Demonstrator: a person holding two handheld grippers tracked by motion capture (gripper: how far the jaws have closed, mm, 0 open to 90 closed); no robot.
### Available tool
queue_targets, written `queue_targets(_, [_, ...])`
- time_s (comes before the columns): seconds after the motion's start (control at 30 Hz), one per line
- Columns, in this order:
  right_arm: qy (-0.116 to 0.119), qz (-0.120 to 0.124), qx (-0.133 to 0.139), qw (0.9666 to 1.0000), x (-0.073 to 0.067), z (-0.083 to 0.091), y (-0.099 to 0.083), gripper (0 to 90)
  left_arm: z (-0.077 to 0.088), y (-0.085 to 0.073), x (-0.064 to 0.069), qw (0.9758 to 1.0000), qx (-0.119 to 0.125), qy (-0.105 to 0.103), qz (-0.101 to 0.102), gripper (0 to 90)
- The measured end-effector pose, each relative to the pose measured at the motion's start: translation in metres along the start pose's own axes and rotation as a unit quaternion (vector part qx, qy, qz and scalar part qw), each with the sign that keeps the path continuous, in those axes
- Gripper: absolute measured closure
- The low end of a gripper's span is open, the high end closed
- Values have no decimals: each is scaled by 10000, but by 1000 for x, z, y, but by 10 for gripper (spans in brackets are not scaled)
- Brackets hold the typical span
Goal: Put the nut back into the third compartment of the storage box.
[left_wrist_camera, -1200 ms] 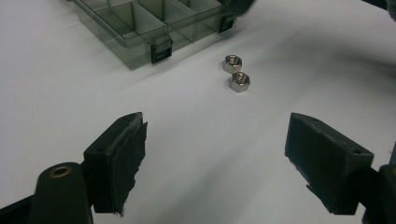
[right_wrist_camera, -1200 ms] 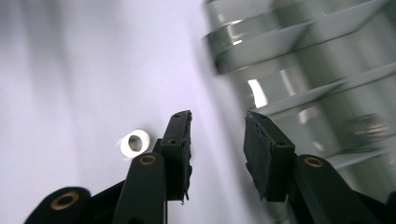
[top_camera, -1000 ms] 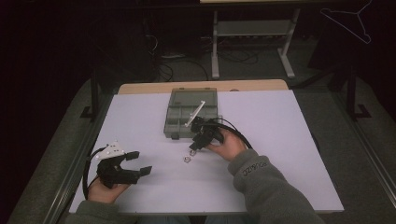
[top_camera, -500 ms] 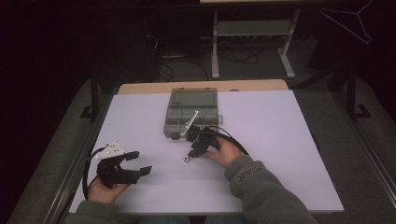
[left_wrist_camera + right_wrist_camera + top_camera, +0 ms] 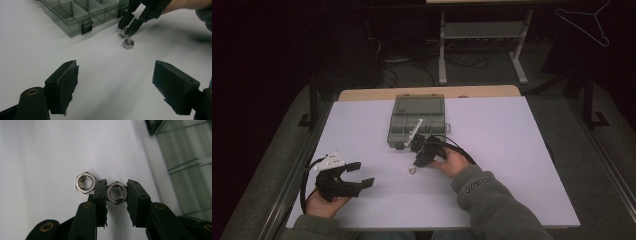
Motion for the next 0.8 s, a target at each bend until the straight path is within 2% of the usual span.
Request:
queue_targets(0.13, [-24, -77, 118, 9999, 8, 13, 7, 694, 0, 0, 0, 10000, 8, 1, 2, 197])
queue_targets(0.17, [-37, -128, 239, 9996, 15, 24, 13, 694, 1, -1, -1, 10000, -44, 12, -54, 197])
queue_targets(0.23, [-28, -168, 295, 9994, 19, 29, 16, 694, 1, 0, -1, 10000, -32, 14, -36, 197])
queue_targets(0.27, [-80, -242, 417, 9988, 28, 38, 22, 694, 1, 0, -1, 10000, -18, 5, -18, 197])
queue_targets(0.33, [-111, -256, 444, 9986, 33, 41, 24, 694, 0, 0, 0, 10000, 1, -3, -3, 197])
queue_targets(0.37, [-199, -293, 475, 9982, 42, 48, 30, 694, 0, 0, 0, 10000, 2, -5, -2, 197])
queue_targets(0.4, [-199, -293, 475, 9982, 42, 48, 30, 694, 0, 0, 0, 10000, 4, -8, 0, 197])
queue_targets(0.47, [-293, -340, 507, 9977, 52, 51, 36, 694, 0, 1, 0, 10000, 14, -6, 3, 197])
queue_targets(0.5, [-359, -395, 497, 9973, 63, 53, 41, 694, 0, 1, 0, 10000, 12, 0, -35, 197])
queue_targets(0.53, [-359, -395, 497, 9973, 63, 53, 41, 694, 0, 1, 1, 10000, 19, -6, 28, 197])
queue_targets(0.57, [-407, -434, 485, 9970, 69, 53, 43, 694, 0, 1, 0, 10000, 22, -8, 29, 197])
queue_targets(0.6, [-416, -482, 479, 9968, 75, 52, 45, 694, 0, 1, 0, 10000, 16, -9, 25, 197])
queue_targets(0.63, [-486, -612, 466, 9958, 87, 50, 48, 694, 0, 1, -1, 10000, 14, -13, -18, 197])
queue_targets(0.67, [-486, -612, 466, 9958, 87, 50, 48, 694, 0, 1, -1, 10000, 14, -13, -18, 197])
queue_targets(0.7, [-503, -715, 436, 9952, 97, 48, 51, 694, 0, 1, 0, 10000, 18, -14, -11, 197])
queue_targets(0.73, [-503, -715, 436, 9952, 97, 48, 51, 694, 0, 1, 0, 10000, 12, -16, -16, 197])
queue_targets(0.77, [-520, -833, 470, 9941, 106, 46, 55, 694, 0, 1, -1, 10000, 14, -19, -17, 197])
queue_targets(0.8, [-520, -833, 470, 9941, 106, 46, 55, 694, 0, 1, -1, 10000, 14, -19, -17, 197])
Point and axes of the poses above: each handheld gripper's, and its own axes: z roughly backward along the jaws, y roughly out of its top, x roughly to its right, the point moved 10 cm from there along -z, roughly forward along the jaws, and after that the axes turned 4 degrees about -z, right-handed, at the moved point
